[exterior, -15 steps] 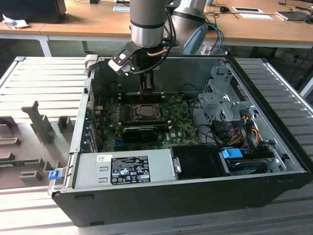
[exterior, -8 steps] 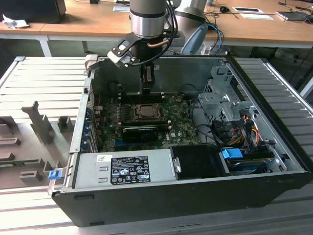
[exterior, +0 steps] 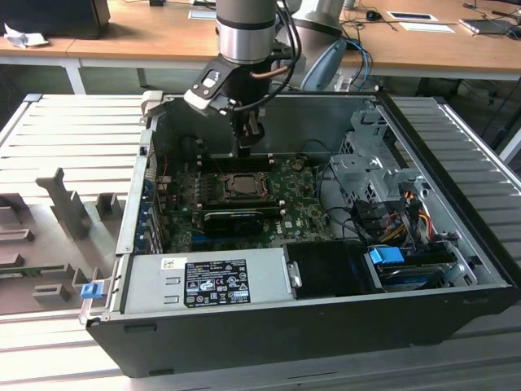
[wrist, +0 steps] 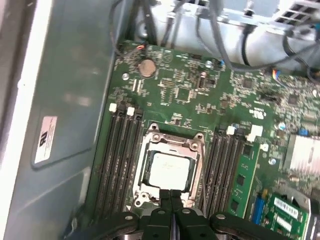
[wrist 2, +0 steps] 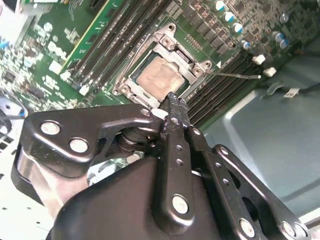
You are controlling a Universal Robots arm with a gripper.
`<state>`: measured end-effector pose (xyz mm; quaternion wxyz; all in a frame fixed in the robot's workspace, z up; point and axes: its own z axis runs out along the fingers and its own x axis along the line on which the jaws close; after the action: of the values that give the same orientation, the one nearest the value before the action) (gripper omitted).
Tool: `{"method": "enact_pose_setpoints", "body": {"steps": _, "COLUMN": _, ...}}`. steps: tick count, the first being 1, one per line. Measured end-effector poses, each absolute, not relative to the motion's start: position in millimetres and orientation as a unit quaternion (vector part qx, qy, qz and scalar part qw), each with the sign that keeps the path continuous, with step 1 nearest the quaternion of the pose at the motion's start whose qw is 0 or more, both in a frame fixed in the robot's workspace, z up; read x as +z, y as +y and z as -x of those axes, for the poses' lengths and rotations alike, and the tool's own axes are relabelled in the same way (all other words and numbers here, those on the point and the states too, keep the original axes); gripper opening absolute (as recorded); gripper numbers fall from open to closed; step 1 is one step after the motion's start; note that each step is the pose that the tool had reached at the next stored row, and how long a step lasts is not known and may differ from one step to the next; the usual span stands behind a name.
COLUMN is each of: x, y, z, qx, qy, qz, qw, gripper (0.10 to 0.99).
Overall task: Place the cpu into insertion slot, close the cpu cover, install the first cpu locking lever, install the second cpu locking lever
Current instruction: 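Install the first cpu locking lever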
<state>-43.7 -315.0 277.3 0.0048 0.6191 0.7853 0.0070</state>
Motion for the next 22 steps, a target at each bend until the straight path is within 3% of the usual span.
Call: {"method": "enact_pose_setpoints", "body": {"steps": 22, "x": 277.2, "y": -315.0, "z": 43.8, "qx": 0.007, "qy": 0.906, "qz": -0.424, "qw": 0.003, "gripper": 0.106}}
